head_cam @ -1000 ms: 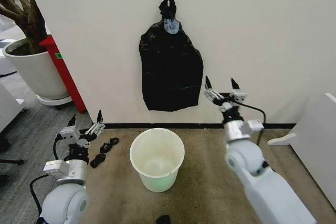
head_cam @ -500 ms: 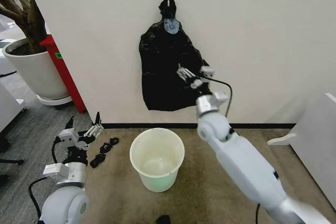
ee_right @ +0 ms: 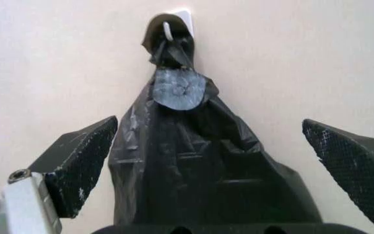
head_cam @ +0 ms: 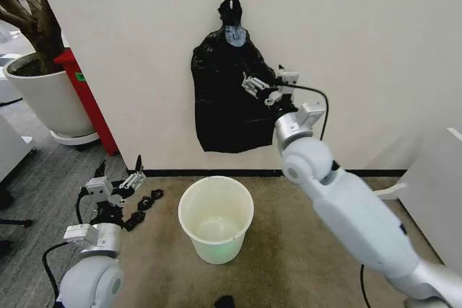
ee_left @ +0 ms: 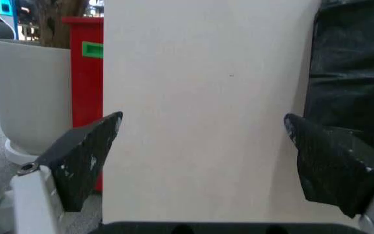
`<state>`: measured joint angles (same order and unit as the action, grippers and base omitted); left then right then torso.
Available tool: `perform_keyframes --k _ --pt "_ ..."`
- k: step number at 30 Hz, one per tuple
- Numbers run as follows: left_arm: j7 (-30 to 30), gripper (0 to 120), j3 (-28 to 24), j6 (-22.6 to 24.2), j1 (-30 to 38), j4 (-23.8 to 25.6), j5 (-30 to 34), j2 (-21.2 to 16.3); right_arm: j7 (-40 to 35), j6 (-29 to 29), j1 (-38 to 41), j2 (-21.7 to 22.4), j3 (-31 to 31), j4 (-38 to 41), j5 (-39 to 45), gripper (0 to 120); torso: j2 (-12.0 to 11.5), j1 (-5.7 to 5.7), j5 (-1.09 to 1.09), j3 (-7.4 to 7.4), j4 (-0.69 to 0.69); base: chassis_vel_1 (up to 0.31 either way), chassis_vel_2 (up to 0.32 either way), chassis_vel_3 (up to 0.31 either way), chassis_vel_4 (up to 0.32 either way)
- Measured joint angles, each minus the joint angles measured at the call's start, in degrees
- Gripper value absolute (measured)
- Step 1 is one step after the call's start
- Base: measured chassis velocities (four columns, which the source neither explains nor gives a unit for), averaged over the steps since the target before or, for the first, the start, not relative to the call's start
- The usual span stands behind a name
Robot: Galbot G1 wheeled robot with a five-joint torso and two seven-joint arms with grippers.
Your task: Place the garbage bag over the trash bin.
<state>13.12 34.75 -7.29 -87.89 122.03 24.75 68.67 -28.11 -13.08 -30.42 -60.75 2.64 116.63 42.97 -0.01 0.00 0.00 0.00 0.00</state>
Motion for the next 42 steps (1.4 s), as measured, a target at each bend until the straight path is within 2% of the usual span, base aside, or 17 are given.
perform_keyframes --k 2,6,12,17,23,27,42 --pt "0.0 99 -0.02 -0.05 -0.04 0.0 -0.26 0.23 -0.05 0.24 -0.14 0.2 -1.17 0.96 2.29 100 0.01 0.0 -0.01 -0.02 -0.04 0.0 0.0 0.0 0.0" --pt "-0.14 99 -0.35 -0.18 -0.02 -0.39 -0.79 0.82 0.28 2.13 1.7 -1.86 0.62 -2.01 3.68 100 0.0 0.0 0.01 0.0 -0.02 0.0 0.0 0.0 0.0" --pt "-0.37 99 -0.56 -0.59 -0.03 -1.17 -1.46 1.35 0.32 4.45 5.13 -7.31 4.07 -9.37 3.52 100 0.0 0.0 0.0 0.0 0.0 0.0 0.0 0.0 0.0" --pt "-0.38 99 -0.4 -0.76 0.06 -1.52 -1.55 1.22 0.24 5.4 7.5 -10.18 4.41 -13.78 3.91 100 0.0 0.0 -0.01 0.0 0.0 0.0 0.0 0.0 0.0" --pt "-0.41 99 -0.47 -0.96 0.21 -2.11 -1.77 1.2 -1.49 6.08 11.38 -13.23 4.35 -17.98 9.01 100 0.0 0.0 0.0 0.01 -0.01 0.0 0.0 0.0 0.0" --pt "-0.4 99 -0.63 -1.13 0.15 -2.43 -2.04 1.41 -4.06 6.29 12.43 -17.37 3.32 -19.29 13.79 100 0.0 0.0 -0.01 0.0 0.0 0.0 0.0 0.0 0.0" --pt "-0.16 99 -0.18 -1.76 -1.3 -2.6 -2.91 2.15 -5.43 7.63 13.26 -26.7 -4.03 -23.87 18.09 100 0.0 0.0 0.0 0.0 0.0 0.0 0.0 0.0 0.0"
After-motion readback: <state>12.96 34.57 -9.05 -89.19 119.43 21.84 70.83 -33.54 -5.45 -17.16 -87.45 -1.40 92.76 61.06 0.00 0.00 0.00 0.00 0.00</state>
